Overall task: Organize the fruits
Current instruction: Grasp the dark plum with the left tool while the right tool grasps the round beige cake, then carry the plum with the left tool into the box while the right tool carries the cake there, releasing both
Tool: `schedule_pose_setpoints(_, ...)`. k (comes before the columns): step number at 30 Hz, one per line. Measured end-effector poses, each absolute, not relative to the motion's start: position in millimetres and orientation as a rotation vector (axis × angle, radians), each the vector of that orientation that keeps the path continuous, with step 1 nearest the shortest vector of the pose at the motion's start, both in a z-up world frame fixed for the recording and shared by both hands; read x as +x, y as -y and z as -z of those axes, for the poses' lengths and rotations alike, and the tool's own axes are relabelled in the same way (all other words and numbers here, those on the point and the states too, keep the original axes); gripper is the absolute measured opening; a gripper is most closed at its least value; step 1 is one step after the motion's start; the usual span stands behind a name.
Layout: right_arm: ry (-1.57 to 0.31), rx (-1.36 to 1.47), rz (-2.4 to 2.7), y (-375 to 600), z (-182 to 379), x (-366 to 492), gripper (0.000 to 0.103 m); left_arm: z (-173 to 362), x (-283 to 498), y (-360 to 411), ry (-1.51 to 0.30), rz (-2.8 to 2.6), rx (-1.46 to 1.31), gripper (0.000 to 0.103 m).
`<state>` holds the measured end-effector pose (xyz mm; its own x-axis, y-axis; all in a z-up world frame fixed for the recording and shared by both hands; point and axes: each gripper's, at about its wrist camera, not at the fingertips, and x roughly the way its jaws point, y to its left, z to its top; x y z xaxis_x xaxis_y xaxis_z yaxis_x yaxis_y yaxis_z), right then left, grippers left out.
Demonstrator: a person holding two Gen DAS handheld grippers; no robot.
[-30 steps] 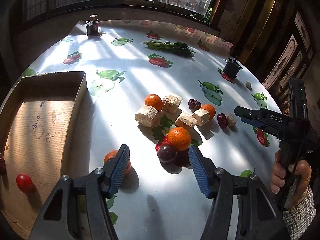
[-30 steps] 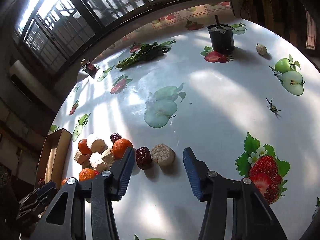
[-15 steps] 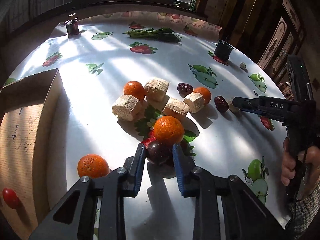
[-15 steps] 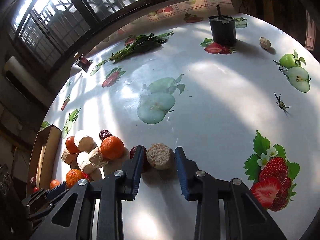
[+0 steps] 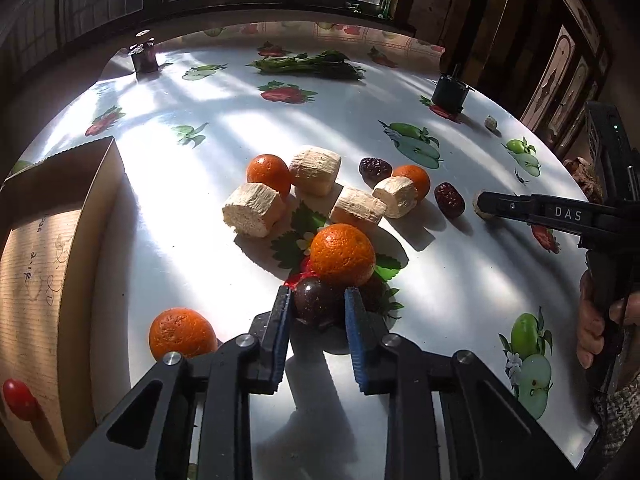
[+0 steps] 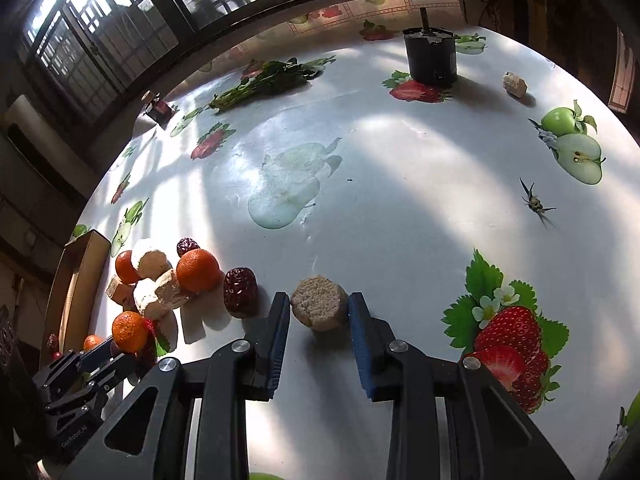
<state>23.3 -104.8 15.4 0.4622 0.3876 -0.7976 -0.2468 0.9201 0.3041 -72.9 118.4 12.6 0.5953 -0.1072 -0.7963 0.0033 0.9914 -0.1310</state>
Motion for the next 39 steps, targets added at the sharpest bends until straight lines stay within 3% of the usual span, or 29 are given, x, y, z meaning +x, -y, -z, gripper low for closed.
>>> schedule_pose_setpoints(6, -0.999, 0.058, -0.376, 91, -17, 13, 0.028, -20, -83, -121, -0.910, 0.058, -0.149, 0.023)
schedule_pose_setpoints(12, -0.982, 0.177, -0.421, 105, -35, -1, 0.028, -55, -115, -135, -0.832, 0.065, -0.221, 0.023)
schedule_pose_setpoints(18, -0.901, 0.175, -0.526, 83, -86, -33, 0.028, -112, -159, -176, -0.716, 0.048, -0.315, 0.023)
schedule_pose_setpoints(27, -0.814, 0.139, -0.866, -27, -176, -87, 0.029, -175, -193, -280, -0.638, -0.111, -0.358, 0.023)
schedule_pose_setpoints(32, -0.912, 0.108, -1.011, -115, -167, -93, 0.029, -149, -175, -347, -0.723, -0.220, -0.419, 0.023)
schedule_pose_setpoints(39, -1.098, 0.022, -1.013, -209, -77, -94, 0.029, -78, -158, -388, -0.867, -0.320, -0.464, 0.023)
